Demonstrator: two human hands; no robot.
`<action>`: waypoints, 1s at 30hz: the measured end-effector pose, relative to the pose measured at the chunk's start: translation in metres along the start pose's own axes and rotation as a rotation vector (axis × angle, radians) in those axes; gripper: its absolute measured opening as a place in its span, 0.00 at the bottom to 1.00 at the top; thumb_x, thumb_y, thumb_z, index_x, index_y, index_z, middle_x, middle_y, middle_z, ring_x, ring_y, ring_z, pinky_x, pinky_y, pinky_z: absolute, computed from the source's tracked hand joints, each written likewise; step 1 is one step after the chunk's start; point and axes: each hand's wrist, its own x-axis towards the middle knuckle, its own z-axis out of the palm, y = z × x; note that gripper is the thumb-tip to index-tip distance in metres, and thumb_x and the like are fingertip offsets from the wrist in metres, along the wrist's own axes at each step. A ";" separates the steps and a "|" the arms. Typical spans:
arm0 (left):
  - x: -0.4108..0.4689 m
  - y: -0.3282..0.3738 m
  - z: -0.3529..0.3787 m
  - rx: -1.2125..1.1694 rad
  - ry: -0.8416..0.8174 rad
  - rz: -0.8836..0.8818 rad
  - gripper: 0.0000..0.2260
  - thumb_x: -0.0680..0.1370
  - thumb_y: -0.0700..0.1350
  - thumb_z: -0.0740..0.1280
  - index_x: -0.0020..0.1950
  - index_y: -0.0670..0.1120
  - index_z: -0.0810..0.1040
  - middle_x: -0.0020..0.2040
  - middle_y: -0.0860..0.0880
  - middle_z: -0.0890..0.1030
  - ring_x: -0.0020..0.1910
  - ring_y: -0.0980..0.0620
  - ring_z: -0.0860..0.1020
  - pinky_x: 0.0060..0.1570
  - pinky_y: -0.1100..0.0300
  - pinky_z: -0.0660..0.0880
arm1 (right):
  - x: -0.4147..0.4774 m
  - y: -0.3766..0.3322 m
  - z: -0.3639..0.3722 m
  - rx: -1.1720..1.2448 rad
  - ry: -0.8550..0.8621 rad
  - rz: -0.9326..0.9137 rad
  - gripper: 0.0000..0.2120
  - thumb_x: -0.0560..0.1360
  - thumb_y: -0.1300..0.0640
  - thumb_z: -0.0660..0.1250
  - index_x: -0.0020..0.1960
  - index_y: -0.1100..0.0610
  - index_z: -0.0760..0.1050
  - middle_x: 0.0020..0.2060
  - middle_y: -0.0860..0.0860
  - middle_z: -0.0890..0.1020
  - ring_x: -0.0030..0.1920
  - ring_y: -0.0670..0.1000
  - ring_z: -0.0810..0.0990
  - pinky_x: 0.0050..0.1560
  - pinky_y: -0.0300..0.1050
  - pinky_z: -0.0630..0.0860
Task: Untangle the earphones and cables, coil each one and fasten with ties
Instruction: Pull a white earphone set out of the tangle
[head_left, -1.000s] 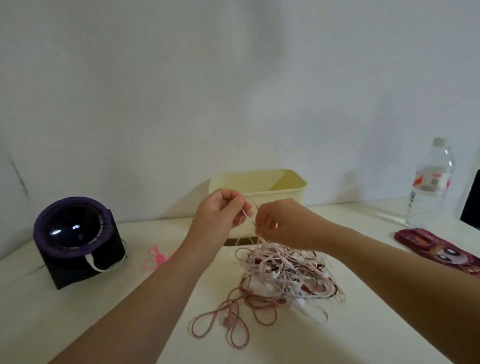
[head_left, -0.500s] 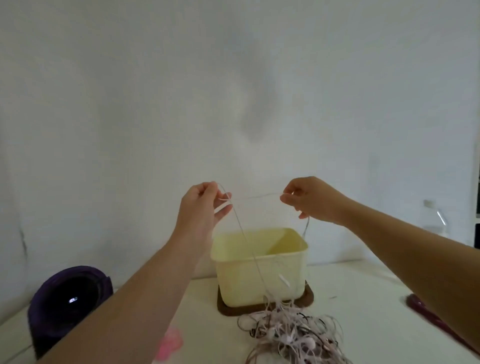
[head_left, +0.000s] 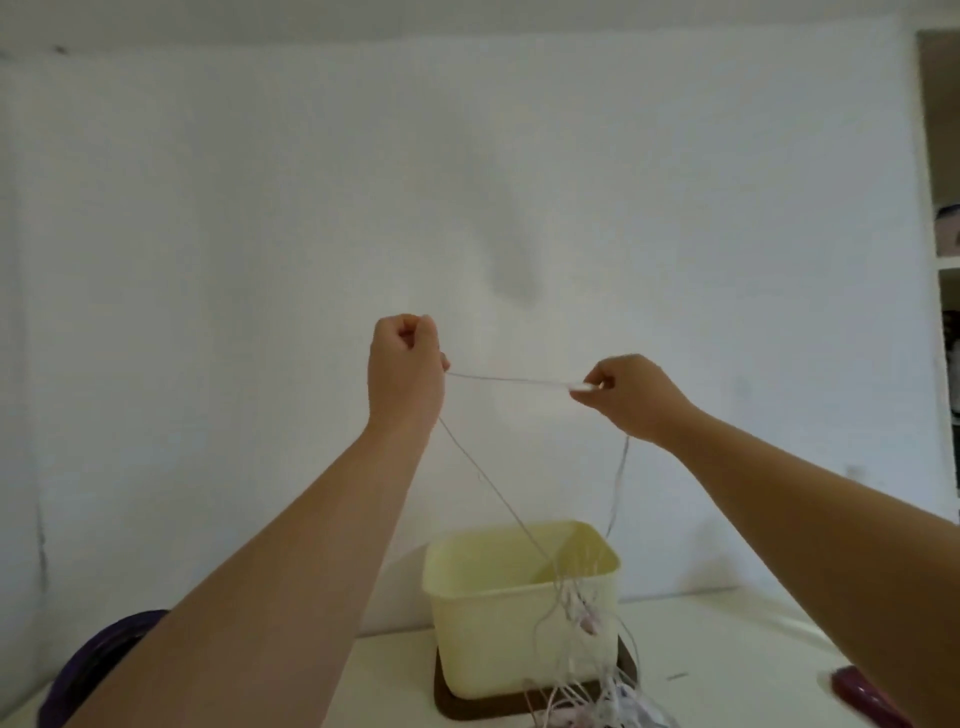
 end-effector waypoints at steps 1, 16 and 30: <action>-0.001 -0.001 -0.003 0.087 0.018 0.072 0.04 0.80 0.44 0.58 0.50 0.45 0.70 0.35 0.50 0.75 0.31 0.56 0.72 0.32 0.65 0.68 | -0.004 0.010 0.004 -0.022 -0.024 0.046 0.10 0.75 0.53 0.68 0.38 0.56 0.75 0.29 0.46 0.75 0.33 0.45 0.73 0.31 0.35 0.66; -0.064 -0.079 -0.045 0.949 -0.749 0.266 0.12 0.76 0.60 0.63 0.53 0.55 0.70 0.49 0.58 0.69 0.48 0.57 0.74 0.49 0.60 0.72 | -0.041 0.003 0.022 0.837 0.018 0.294 0.20 0.83 0.54 0.50 0.42 0.61 0.75 0.40 0.59 0.82 0.42 0.57 0.81 0.50 0.50 0.78; -0.069 -0.068 -0.028 0.614 -0.690 -0.090 0.13 0.81 0.51 0.56 0.48 0.51 0.80 0.47 0.55 0.78 0.40 0.59 0.74 0.38 0.68 0.68 | -0.045 -0.027 0.004 0.346 -0.265 -0.015 0.10 0.80 0.62 0.55 0.47 0.58 0.75 0.37 0.51 0.82 0.36 0.45 0.80 0.39 0.35 0.75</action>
